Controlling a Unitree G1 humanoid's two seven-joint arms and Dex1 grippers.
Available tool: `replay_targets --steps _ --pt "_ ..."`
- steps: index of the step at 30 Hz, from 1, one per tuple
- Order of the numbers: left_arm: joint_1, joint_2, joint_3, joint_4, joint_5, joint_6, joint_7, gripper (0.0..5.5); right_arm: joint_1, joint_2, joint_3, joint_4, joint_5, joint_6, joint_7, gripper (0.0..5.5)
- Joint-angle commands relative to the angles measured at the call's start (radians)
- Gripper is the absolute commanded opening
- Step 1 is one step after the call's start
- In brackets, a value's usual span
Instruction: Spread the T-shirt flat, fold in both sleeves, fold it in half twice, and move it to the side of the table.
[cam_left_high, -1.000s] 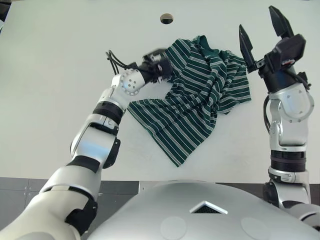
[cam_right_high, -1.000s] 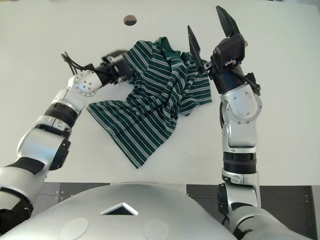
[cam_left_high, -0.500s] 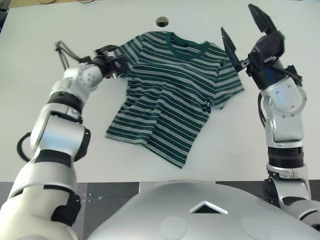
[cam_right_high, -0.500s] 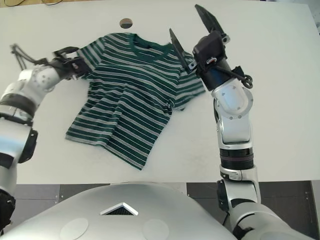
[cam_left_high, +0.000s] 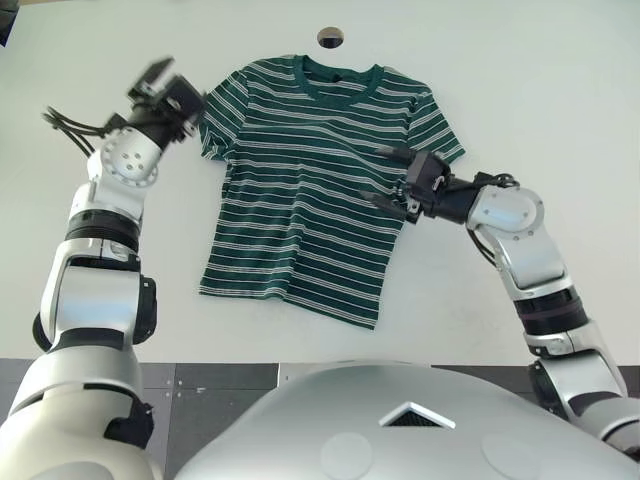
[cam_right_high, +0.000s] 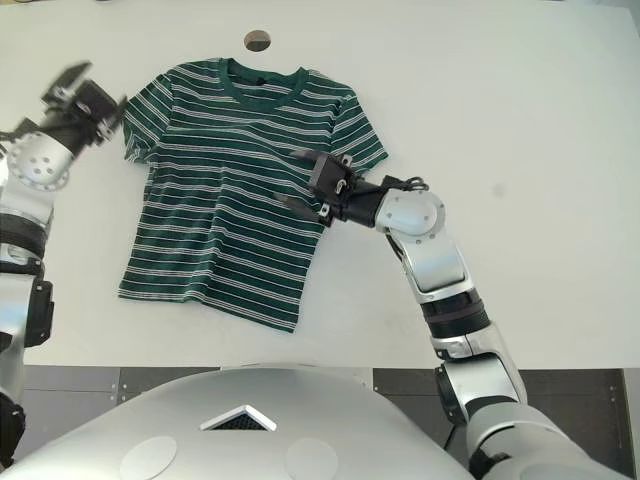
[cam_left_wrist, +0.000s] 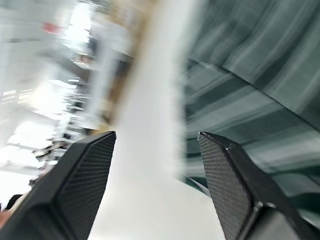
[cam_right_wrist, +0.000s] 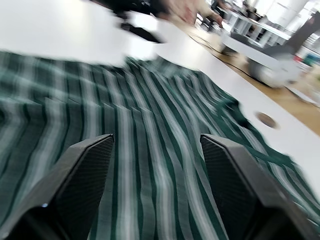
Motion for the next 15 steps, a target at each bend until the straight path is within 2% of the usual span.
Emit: replay_targets --steps 1,6,11,13,15 --pt "-0.029 0.043 0.101 -0.116 -0.047 0.024 0.067 3.07 0.060 -0.067 0.073 -0.078 -0.008 0.029 0.085 3.22" --pt "0.016 0.038 0.163 -0.276 -0.077 0.070 0.070 3.07 0.071 -0.137 0.217 -0.052 -0.208 -0.036 0.100 3.22" --pt "0.093 -0.015 0.162 -0.441 -0.082 0.134 0.051 3.07 0.067 -0.123 0.302 0.042 -0.387 -0.077 0.003 3.22" --pt "0.102 -0.025 0.169 -0.465 -0.084 0.155 0.047 3.07 0.073 -0.174 0.311 0.061 -0.432 -0.094 0.004 3.22" --pt "0.101 -0.030 0.177 -0.484 -0.087 0.172 0.041 3.07 0.090 -0.275 0.279 0.030 -0.418 -0.093 0.070 3.22"
